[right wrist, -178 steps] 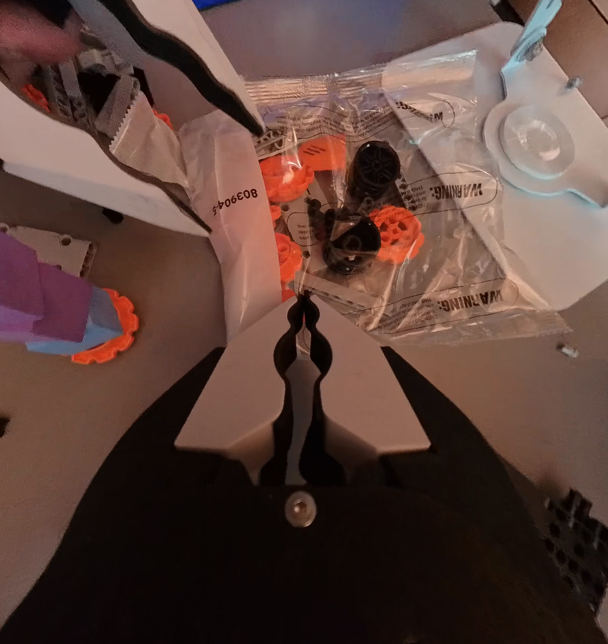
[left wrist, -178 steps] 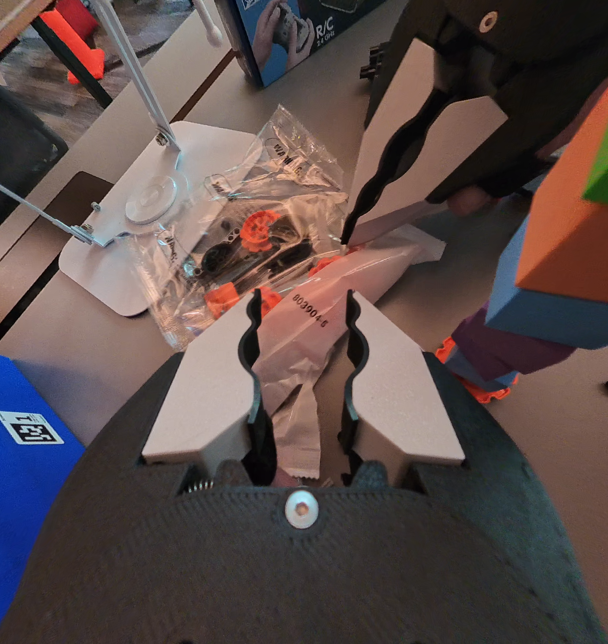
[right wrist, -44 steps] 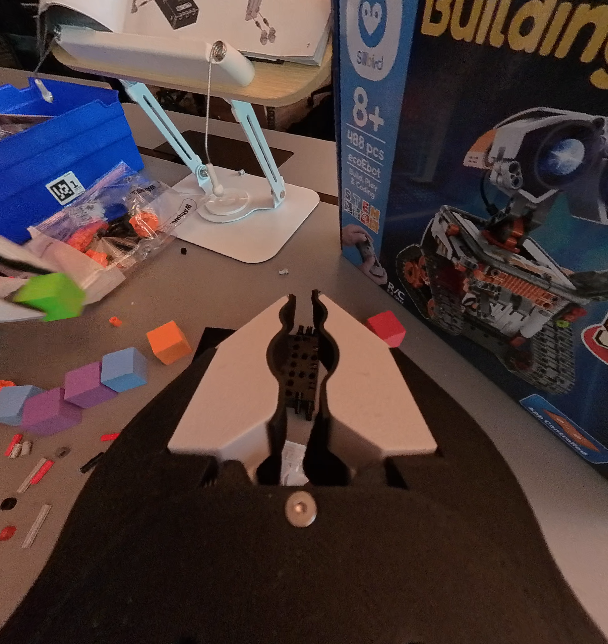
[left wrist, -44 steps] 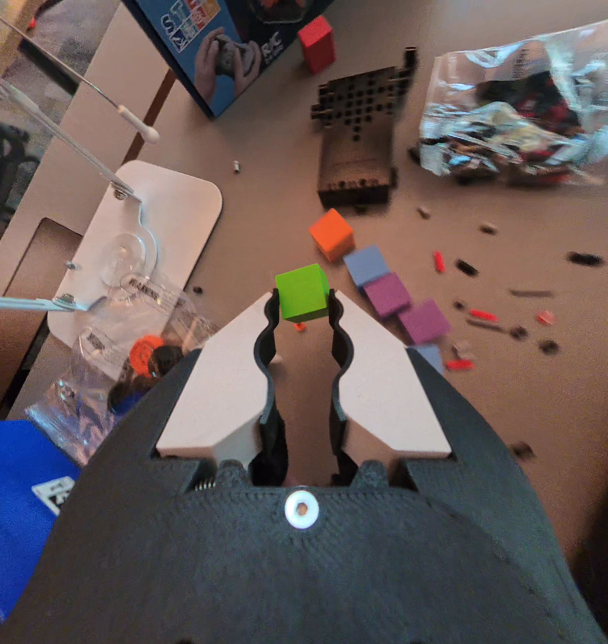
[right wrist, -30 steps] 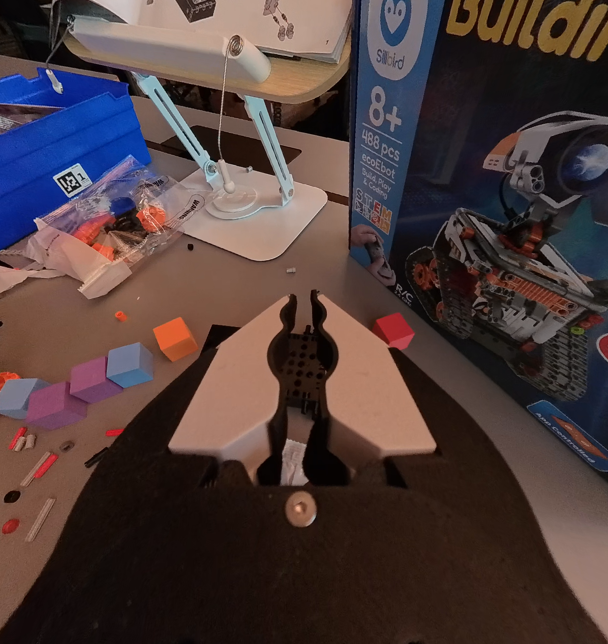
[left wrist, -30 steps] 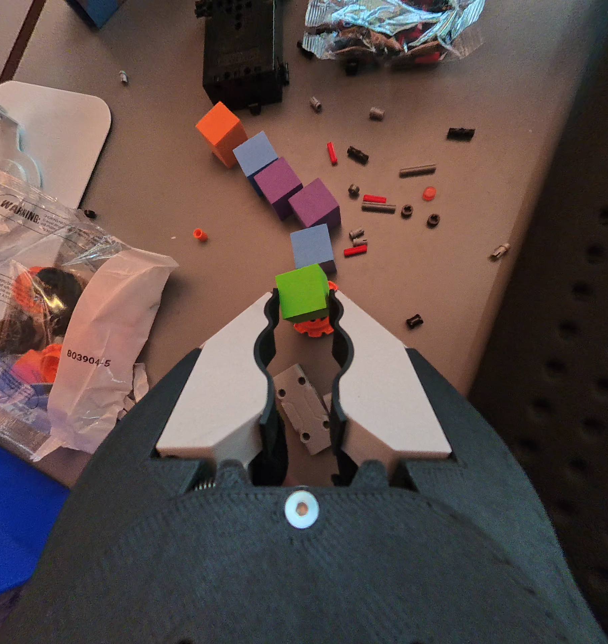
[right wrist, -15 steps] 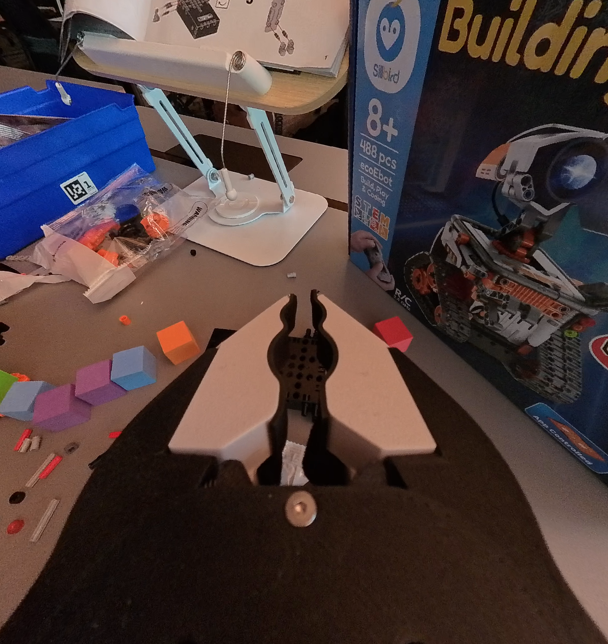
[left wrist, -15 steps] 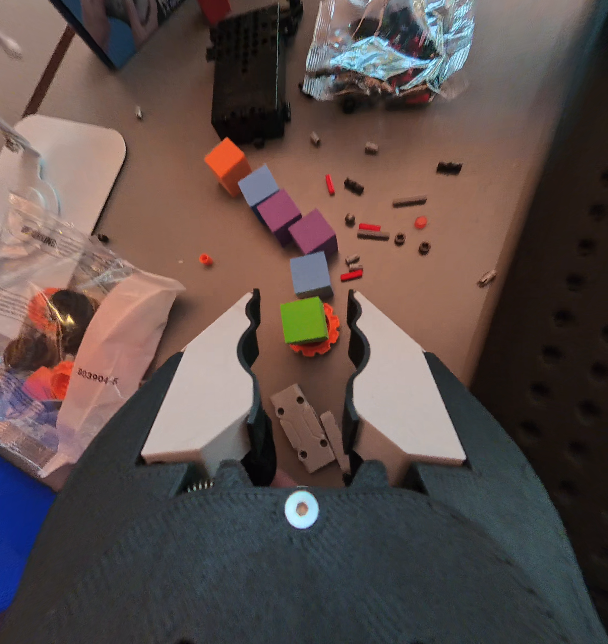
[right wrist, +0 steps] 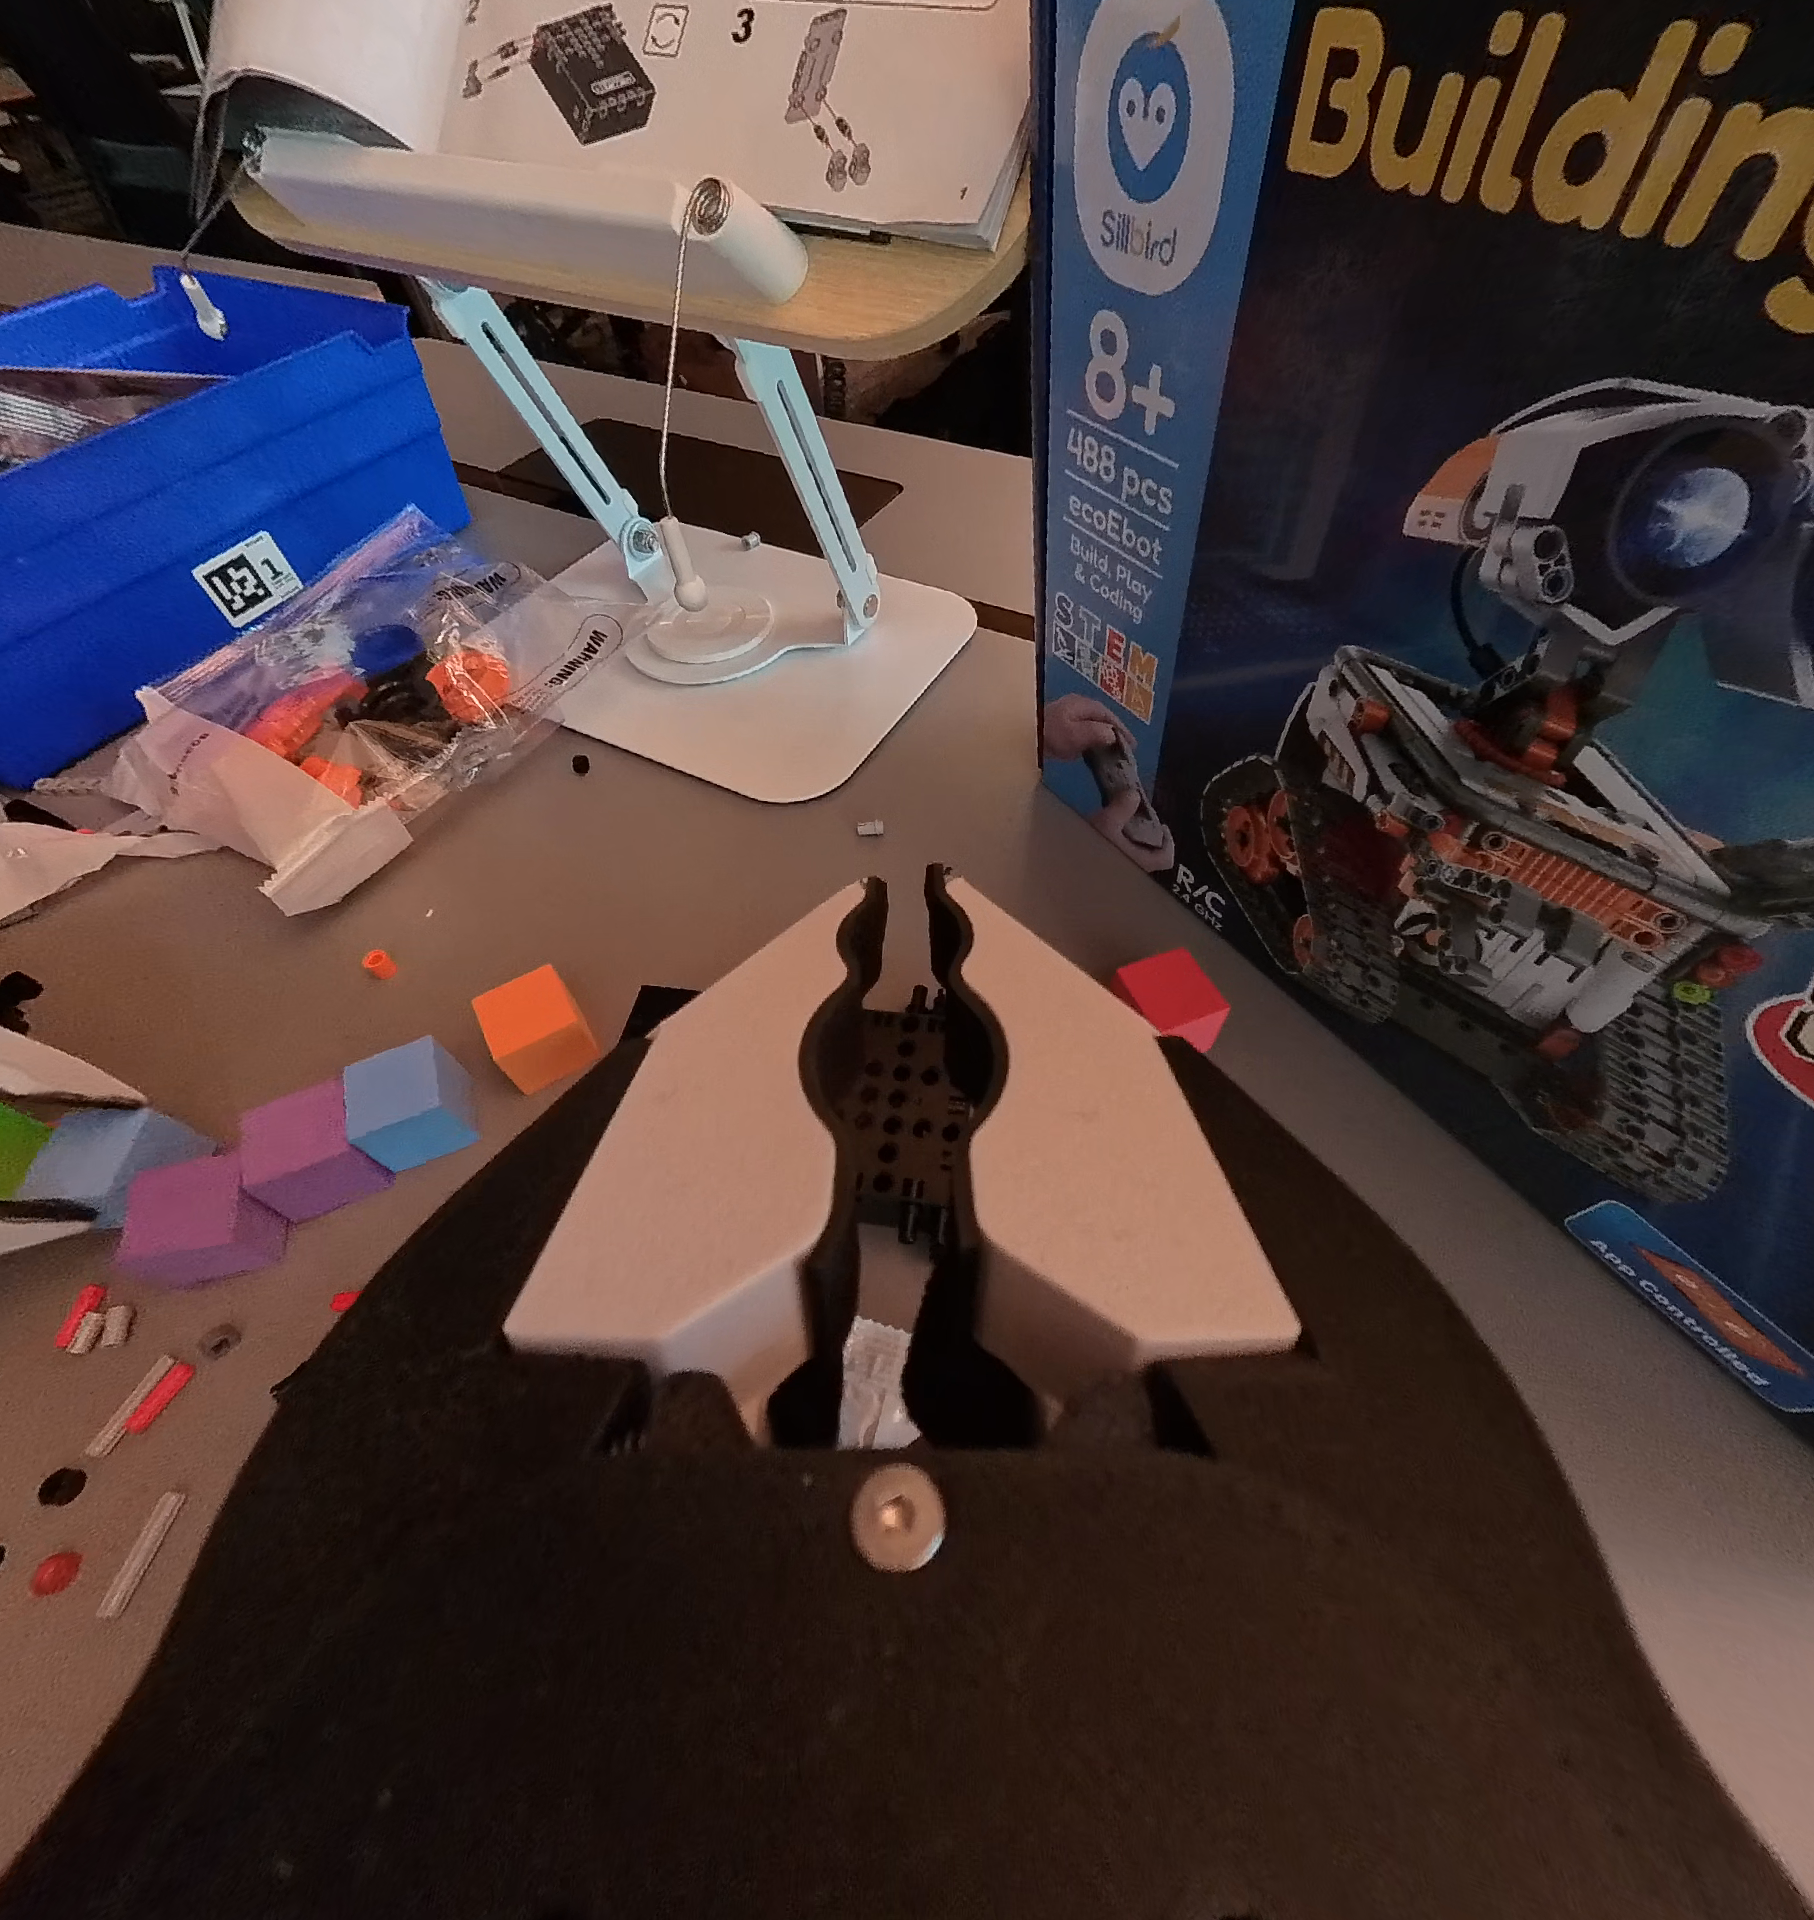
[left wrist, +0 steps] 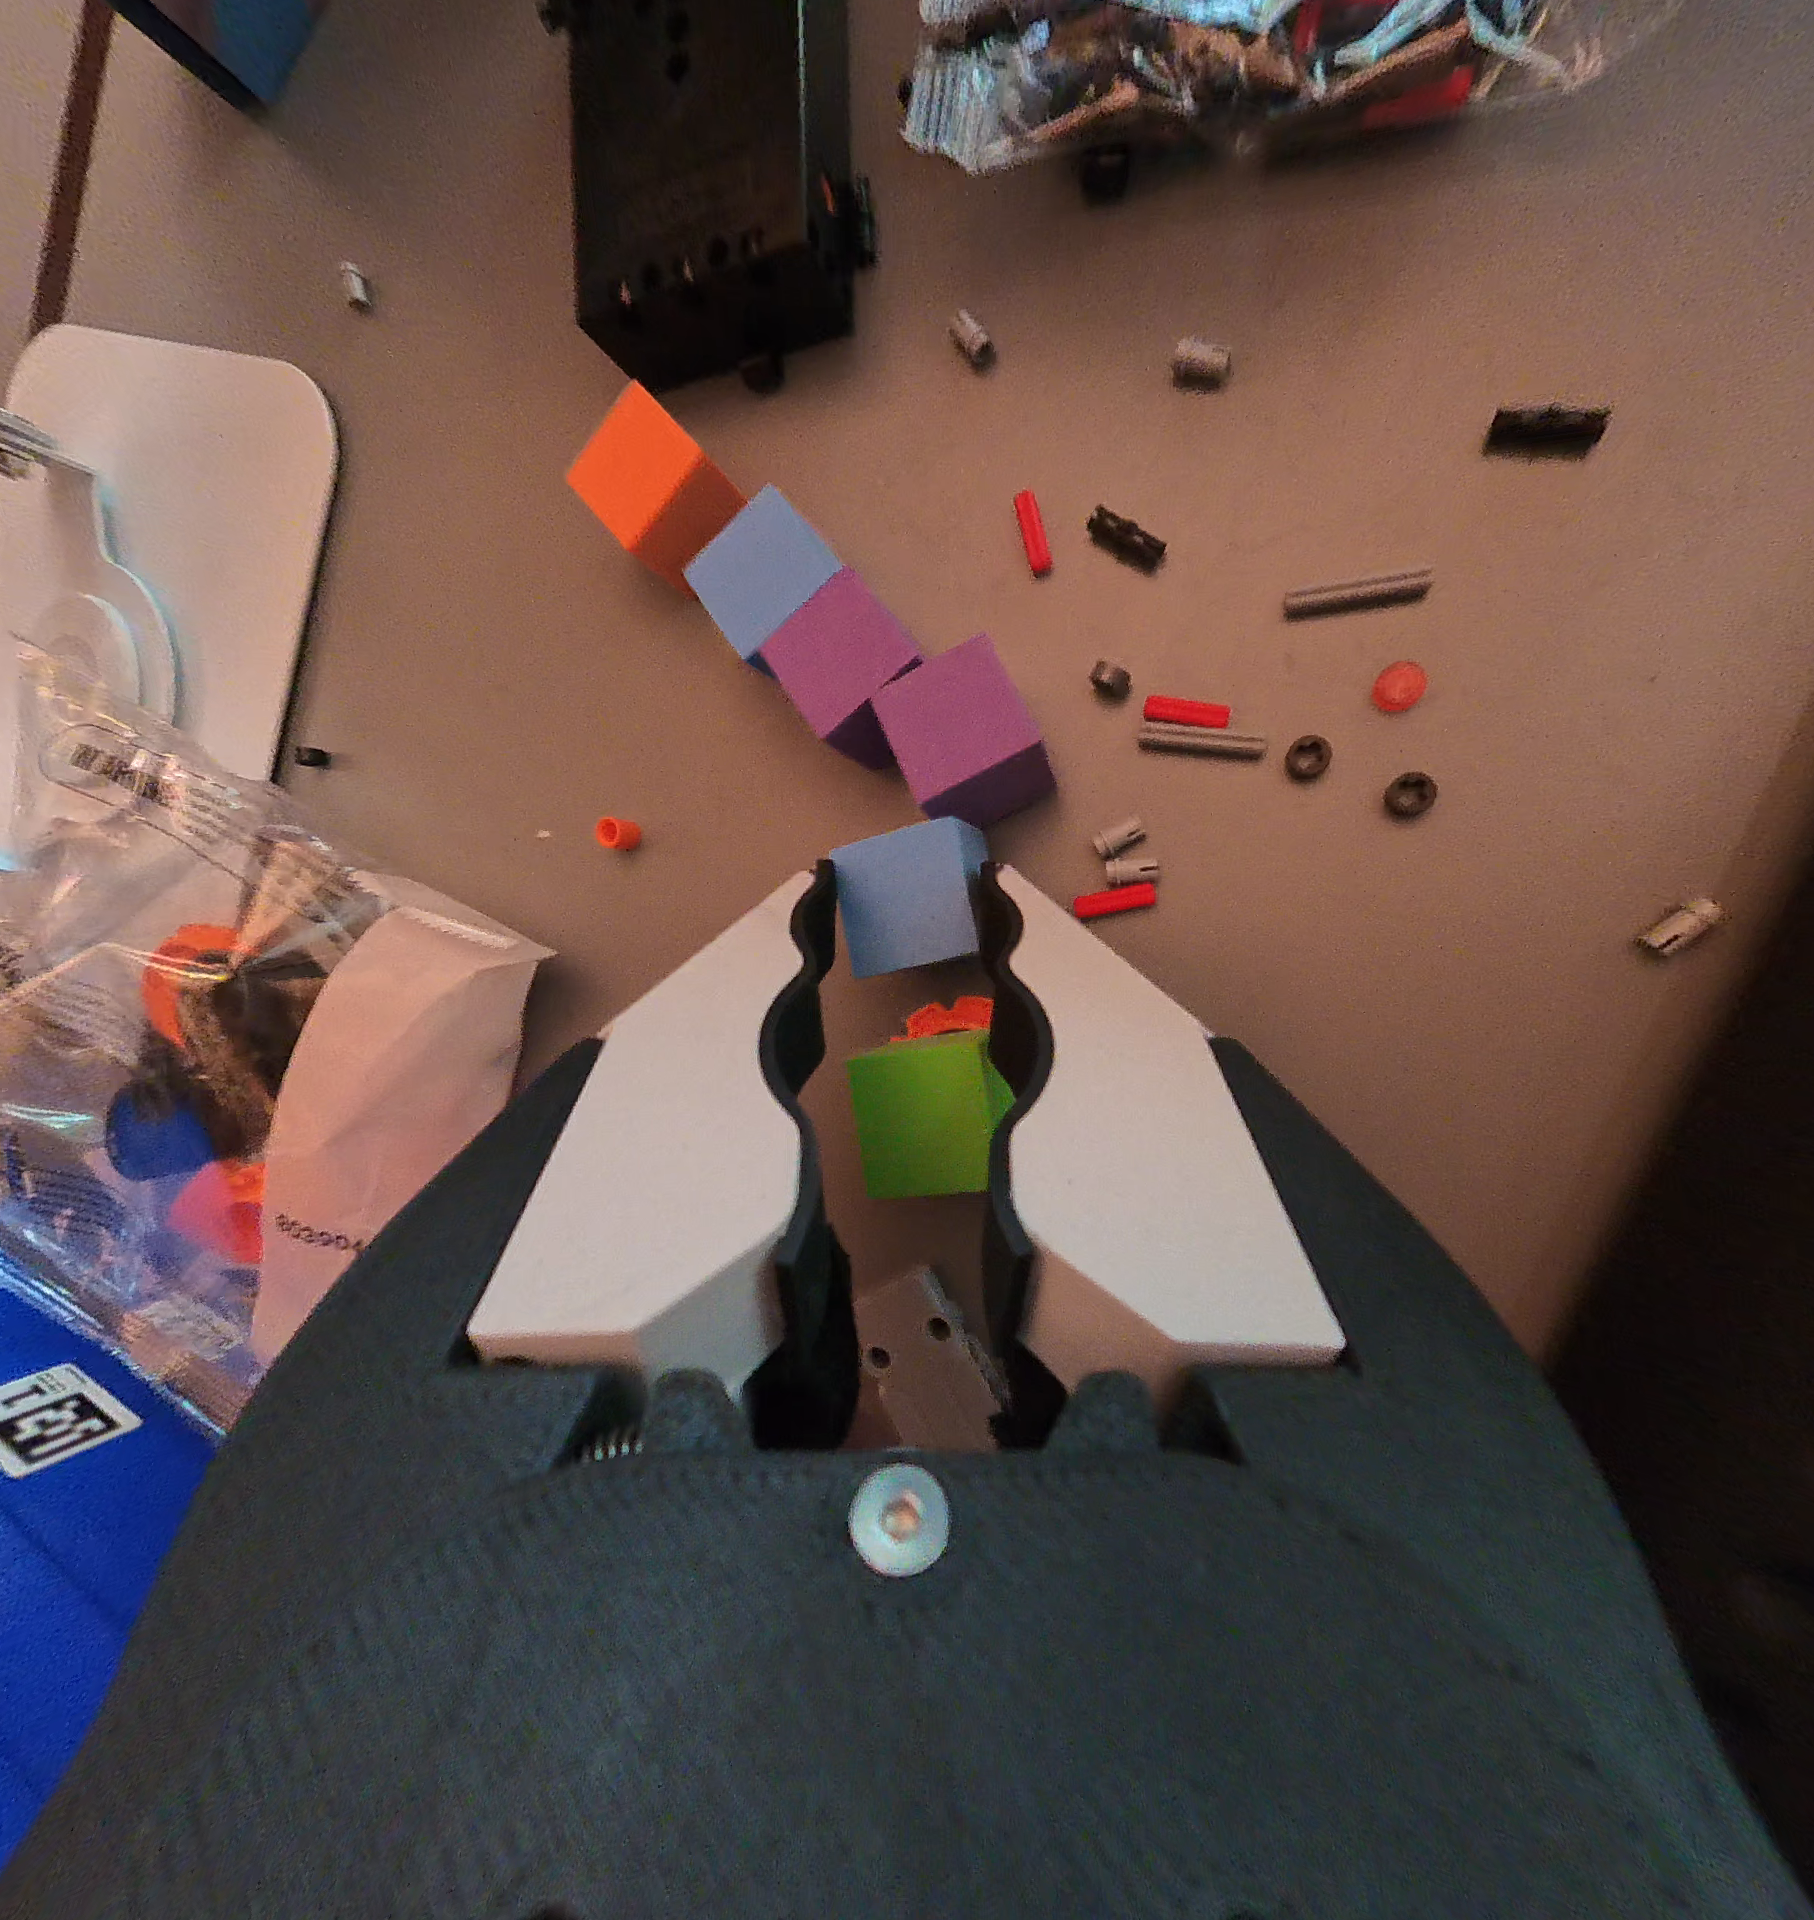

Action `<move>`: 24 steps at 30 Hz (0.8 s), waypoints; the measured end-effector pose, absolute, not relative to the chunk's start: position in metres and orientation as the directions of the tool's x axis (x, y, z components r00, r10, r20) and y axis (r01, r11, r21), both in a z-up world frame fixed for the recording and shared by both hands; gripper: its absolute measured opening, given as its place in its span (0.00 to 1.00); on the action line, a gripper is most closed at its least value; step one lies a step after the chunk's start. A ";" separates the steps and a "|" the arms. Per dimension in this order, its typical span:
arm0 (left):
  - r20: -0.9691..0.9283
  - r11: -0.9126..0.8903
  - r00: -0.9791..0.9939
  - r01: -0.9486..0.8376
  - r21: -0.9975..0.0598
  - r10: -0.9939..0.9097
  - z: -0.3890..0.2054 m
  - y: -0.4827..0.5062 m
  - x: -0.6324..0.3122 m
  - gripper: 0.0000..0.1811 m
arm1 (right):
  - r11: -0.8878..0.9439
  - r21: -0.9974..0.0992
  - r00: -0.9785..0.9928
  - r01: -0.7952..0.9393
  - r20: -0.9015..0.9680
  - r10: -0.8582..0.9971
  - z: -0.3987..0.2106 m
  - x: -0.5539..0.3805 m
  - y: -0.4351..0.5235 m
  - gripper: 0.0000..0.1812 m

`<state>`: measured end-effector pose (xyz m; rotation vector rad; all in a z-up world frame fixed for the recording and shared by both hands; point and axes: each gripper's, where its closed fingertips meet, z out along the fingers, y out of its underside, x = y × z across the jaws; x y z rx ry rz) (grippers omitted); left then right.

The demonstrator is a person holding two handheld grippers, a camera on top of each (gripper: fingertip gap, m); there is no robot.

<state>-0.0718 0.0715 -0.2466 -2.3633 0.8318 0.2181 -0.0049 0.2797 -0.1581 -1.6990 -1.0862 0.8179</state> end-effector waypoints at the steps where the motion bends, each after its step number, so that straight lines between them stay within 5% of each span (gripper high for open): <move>1: -0.344 -0.603 0.790 -0.610 -0.514 -0.507 -0.241 0.072 -0.071 0.14 | -0.178 -0.937 0.388 0.300 -0.051 0.920 -0.158 -0.005 0.280 0.04; 7: -0.307 -0.566 0.815 -0.566 -0.599 -0.491 -0.197 0.052 -0.078 0.14 | -0.180 -0.938 0.385 0.297 -0.055 0.921 -0.157 -0.005 0.279 0.04; 24: -0.305 -0.599 0.800 -0.593 -0.539 -0.517 -0.213 0.036 -0.089 0.16 | -0.180 -0.937 0.381 0.299 -0.055 0.923 -0.157 -0.005 0.277 0.04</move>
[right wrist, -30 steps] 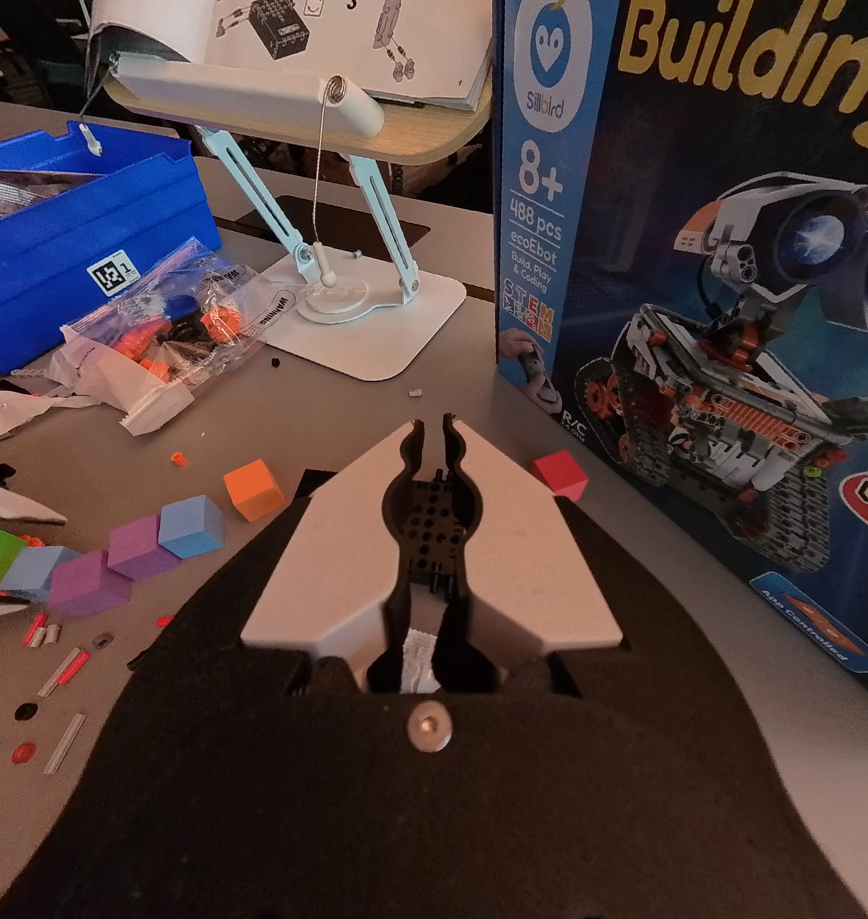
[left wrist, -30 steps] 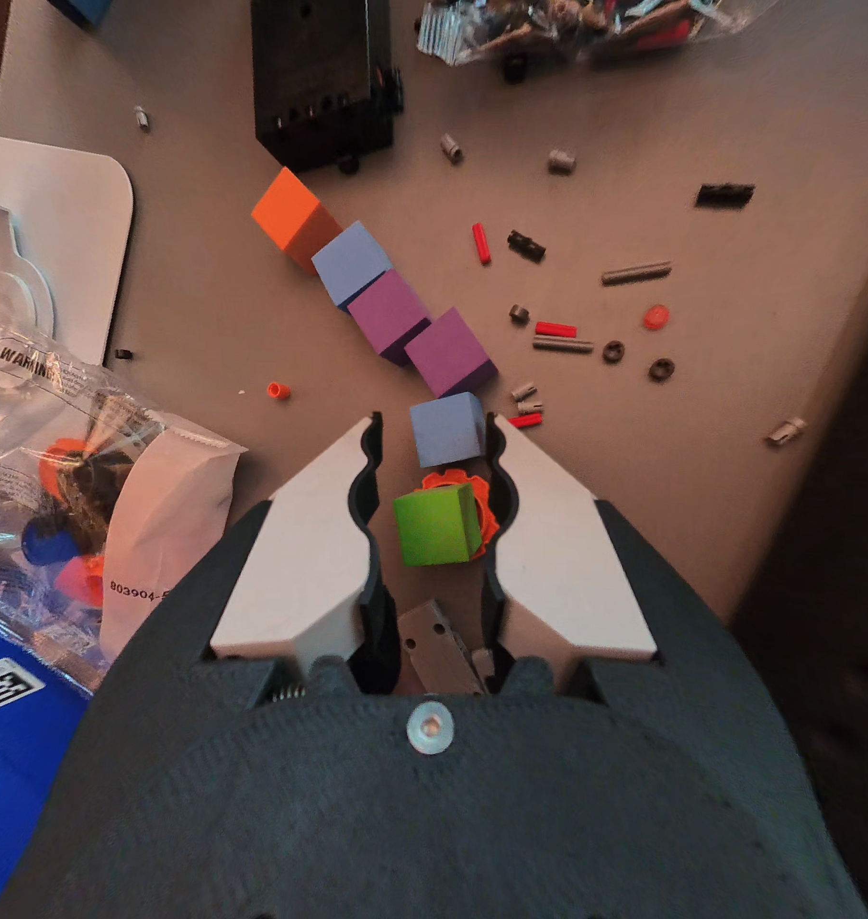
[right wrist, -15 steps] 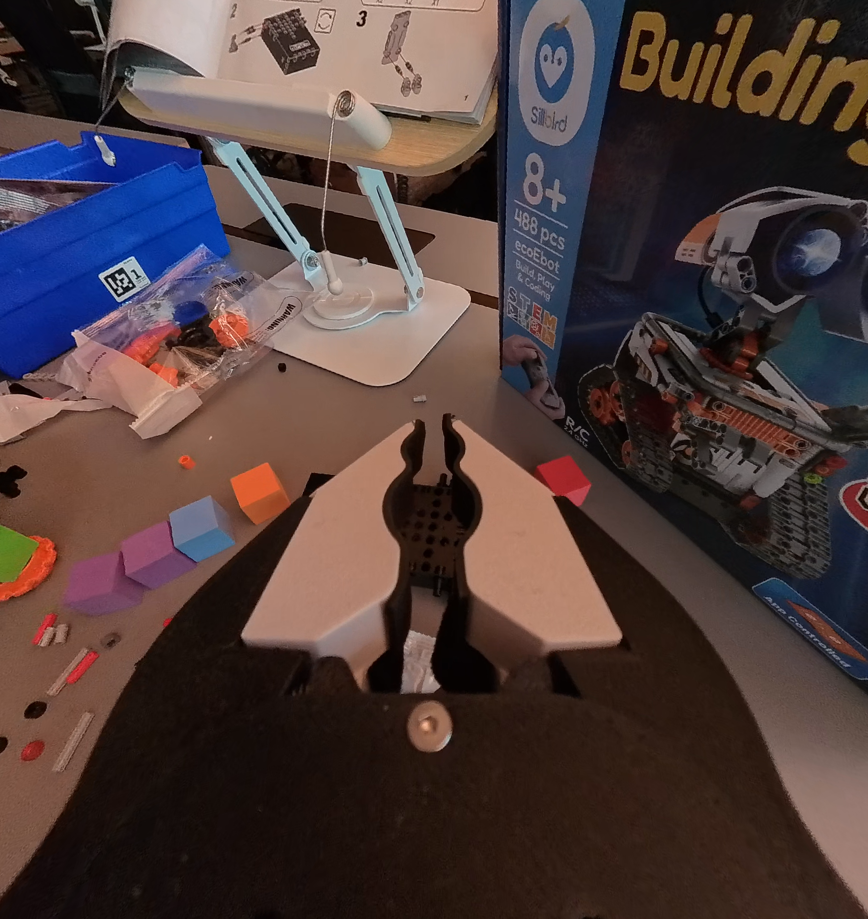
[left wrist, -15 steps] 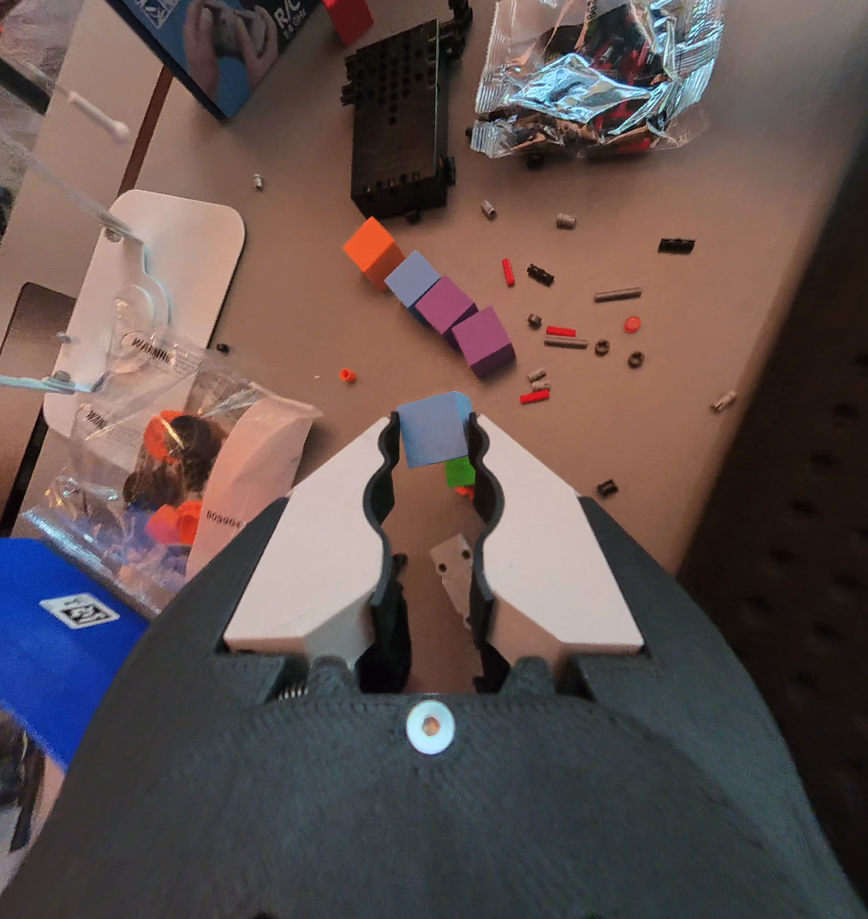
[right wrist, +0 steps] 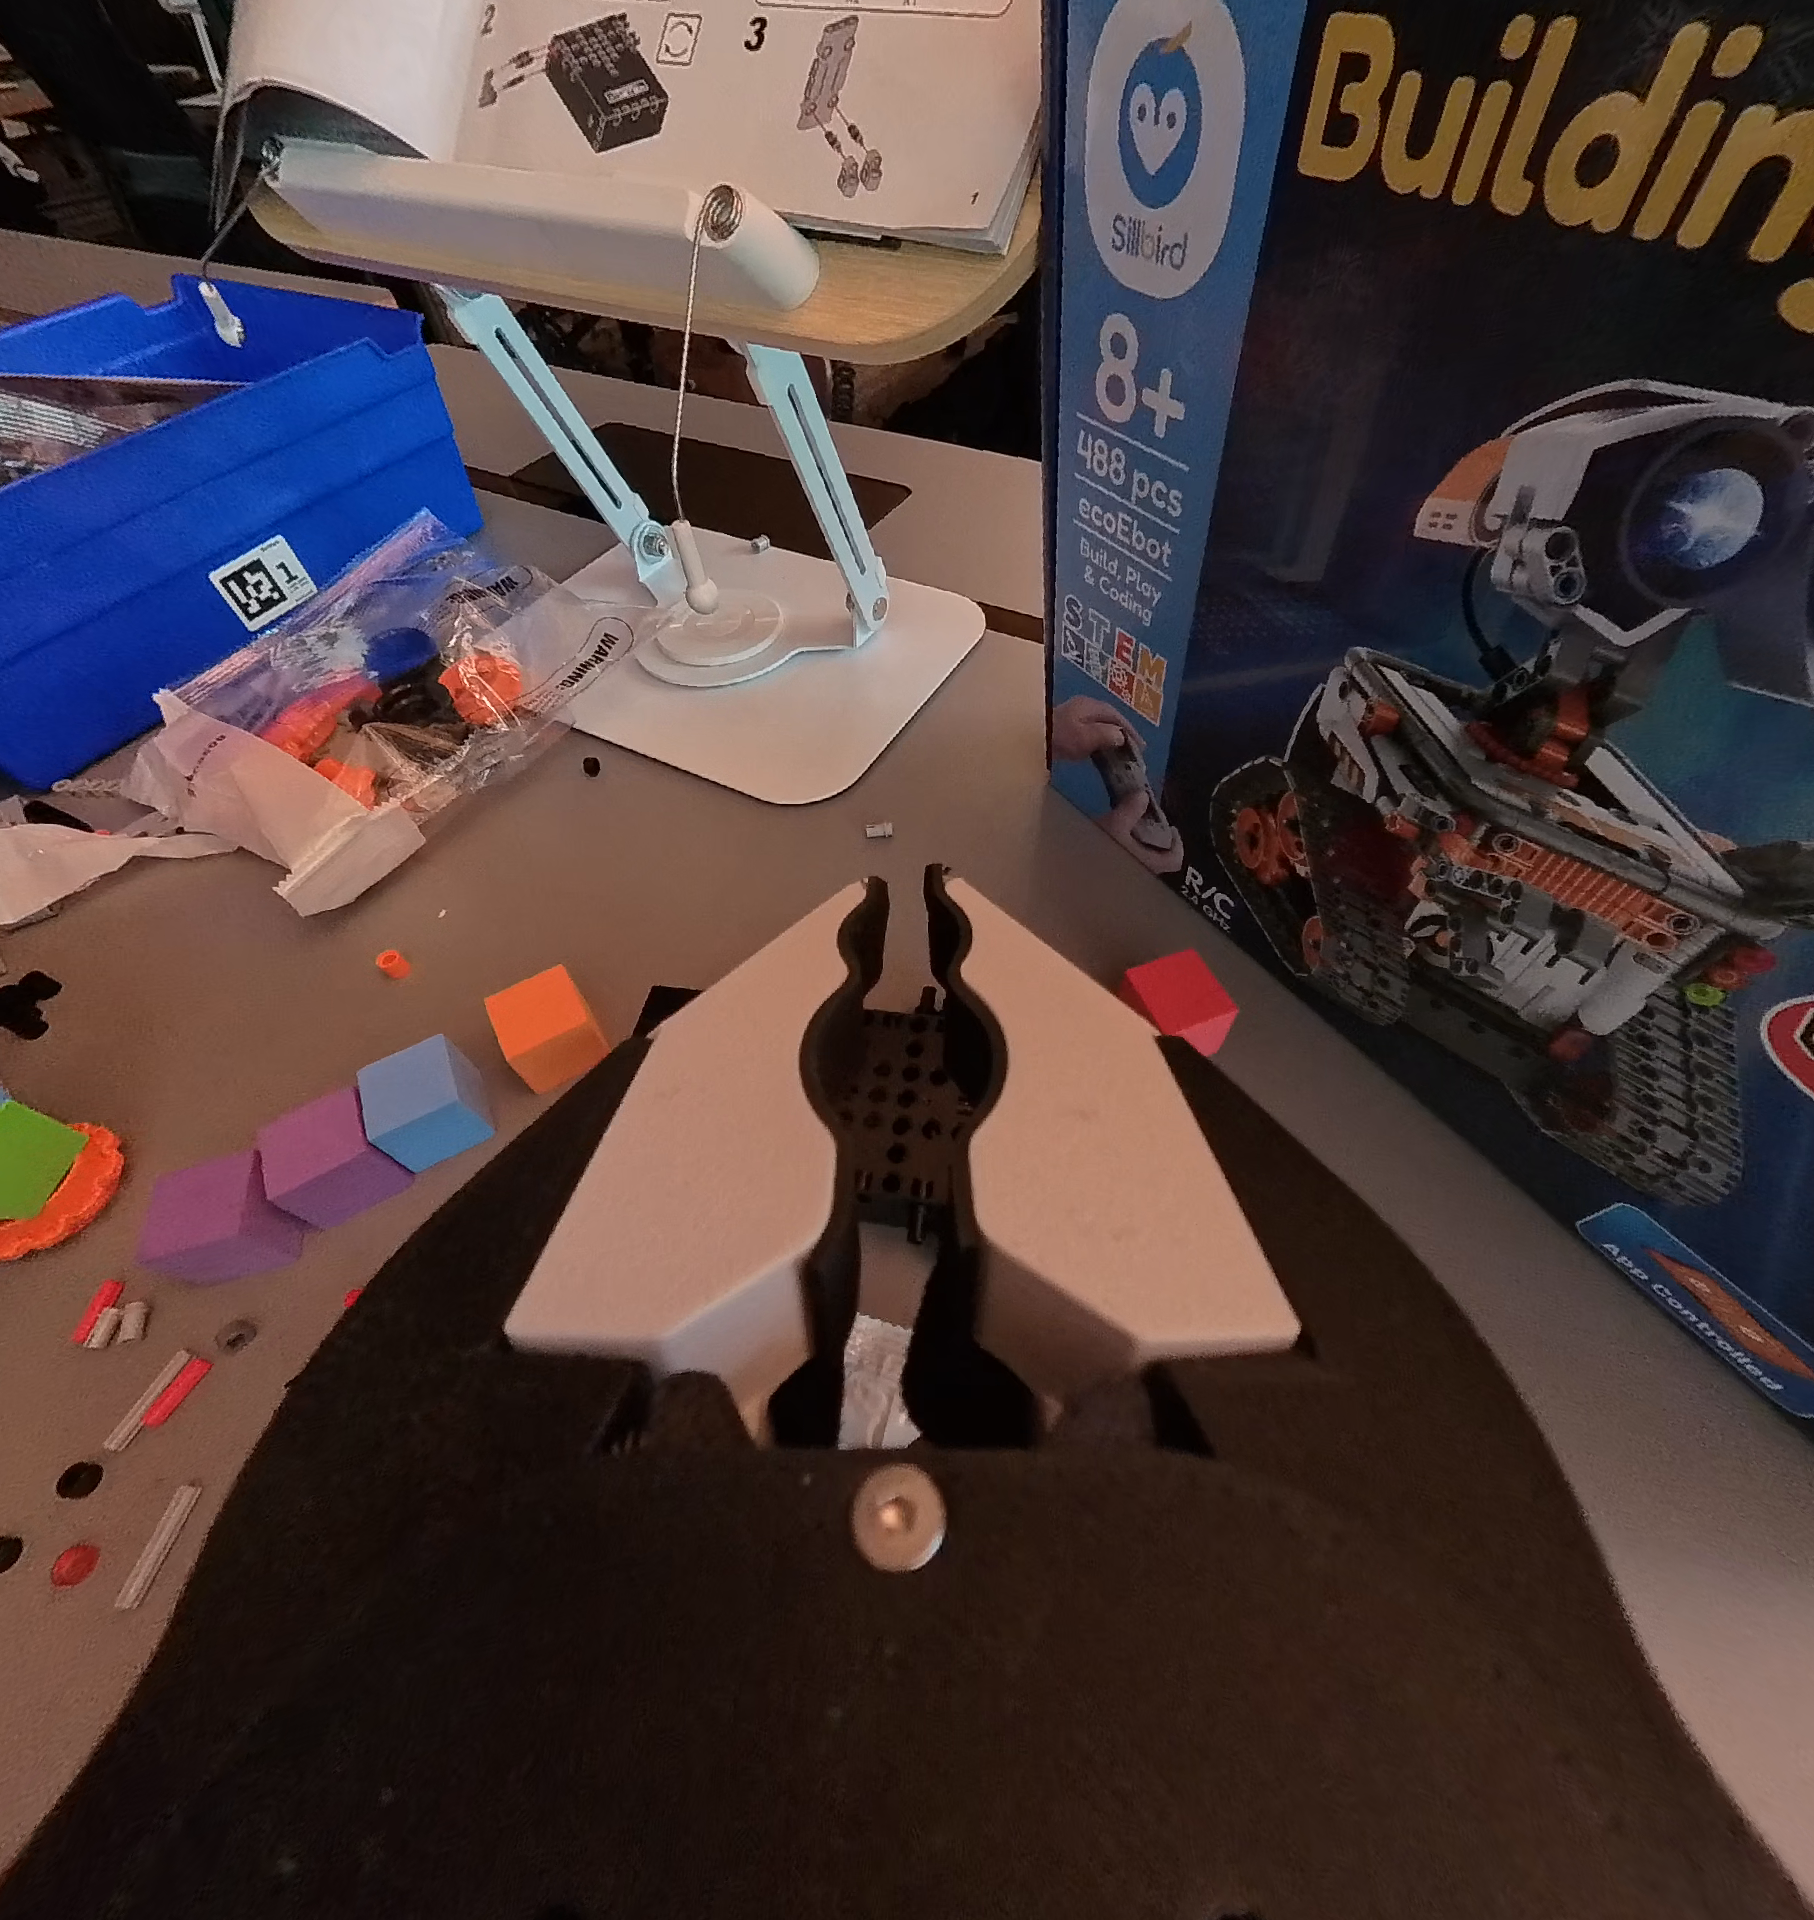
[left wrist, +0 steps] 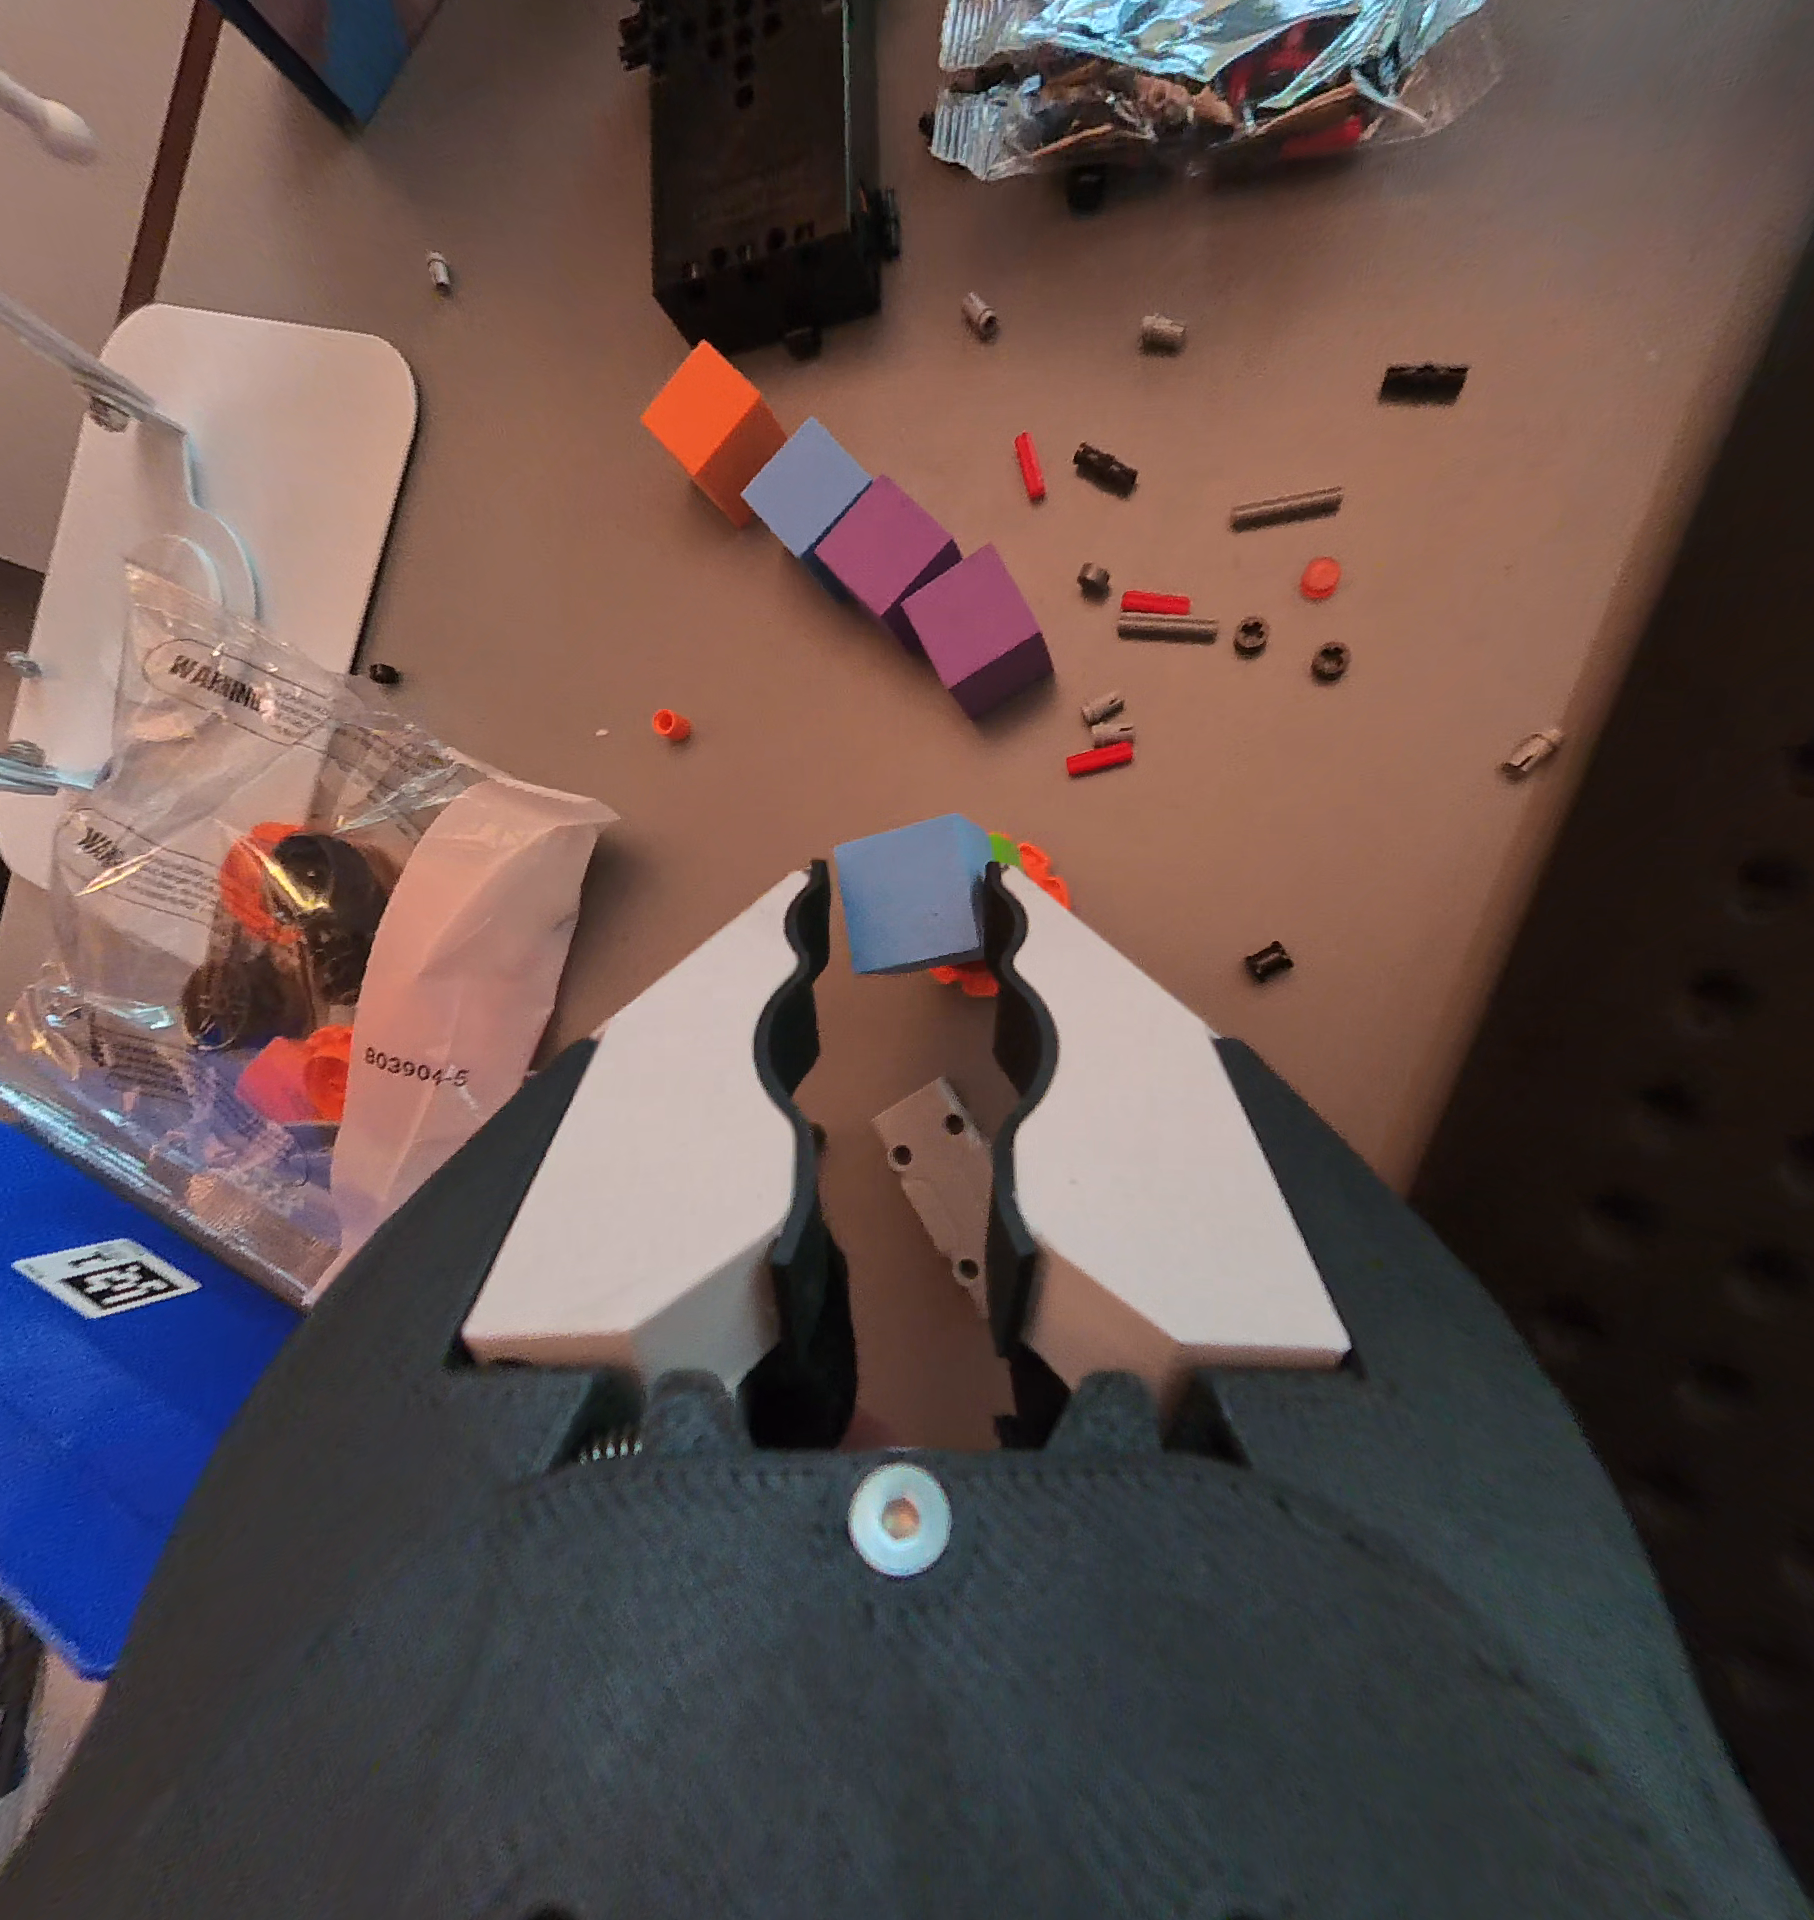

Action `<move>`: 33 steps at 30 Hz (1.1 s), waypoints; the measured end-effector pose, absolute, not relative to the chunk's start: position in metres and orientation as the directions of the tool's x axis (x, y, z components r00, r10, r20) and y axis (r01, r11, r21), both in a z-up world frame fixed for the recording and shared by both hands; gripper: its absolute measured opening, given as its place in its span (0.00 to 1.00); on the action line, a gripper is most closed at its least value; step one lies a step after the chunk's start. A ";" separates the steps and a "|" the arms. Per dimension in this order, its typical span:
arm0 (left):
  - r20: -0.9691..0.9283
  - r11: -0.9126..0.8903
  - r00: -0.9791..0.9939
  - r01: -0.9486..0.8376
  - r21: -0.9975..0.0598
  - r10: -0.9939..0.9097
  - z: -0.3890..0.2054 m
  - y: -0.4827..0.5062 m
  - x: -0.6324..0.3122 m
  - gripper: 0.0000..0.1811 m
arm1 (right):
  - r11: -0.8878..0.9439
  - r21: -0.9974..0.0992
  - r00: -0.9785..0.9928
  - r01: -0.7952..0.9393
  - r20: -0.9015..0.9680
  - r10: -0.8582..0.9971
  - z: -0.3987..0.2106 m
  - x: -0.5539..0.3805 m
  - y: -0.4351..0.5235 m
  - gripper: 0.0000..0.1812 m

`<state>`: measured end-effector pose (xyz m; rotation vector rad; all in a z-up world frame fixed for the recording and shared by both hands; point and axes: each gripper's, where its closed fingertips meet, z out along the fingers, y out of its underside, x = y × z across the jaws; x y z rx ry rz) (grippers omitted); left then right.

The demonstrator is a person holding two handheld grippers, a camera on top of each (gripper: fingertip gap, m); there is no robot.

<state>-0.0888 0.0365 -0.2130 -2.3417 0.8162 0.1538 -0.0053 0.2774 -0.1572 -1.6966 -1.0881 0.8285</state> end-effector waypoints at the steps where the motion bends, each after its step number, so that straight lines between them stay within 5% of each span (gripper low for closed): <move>1: -0.316 -0.600 0.799 -0.595 -0.535 -0.511 -0.212 0.037 -0.091 0.17 | -0.180 -0.938 0.382 0.297 -0.057 0.923 -0.157 -0.005 0.278 0.04; 6: -0.330 -0.561 0.785 -0.610 -0.560 -0.524 -0.195 0.050 -0.072 0.23 | -0.180 -0.940 0.379 0.291 -0.060 0.923 -0.155 -0.005 0.277 0.04; 23: -0.277 -0.708 0.734 -0.676 -0.207 -0.620 -0.249 0.087 -0.052 0.20 | -0.191 -0.946 0.379 0.260 -0.081 0.922 -0.150 -0.002 0.278 0.03; 33: -0.266 -0.689 0.734 -0.678 -0.254 -0.625 -0.246 0.092 -0.046 0.08 | -0.193 -0.950 0.375 0.244 -0.091 0.923 -0.147 -0.001 0.277 0.03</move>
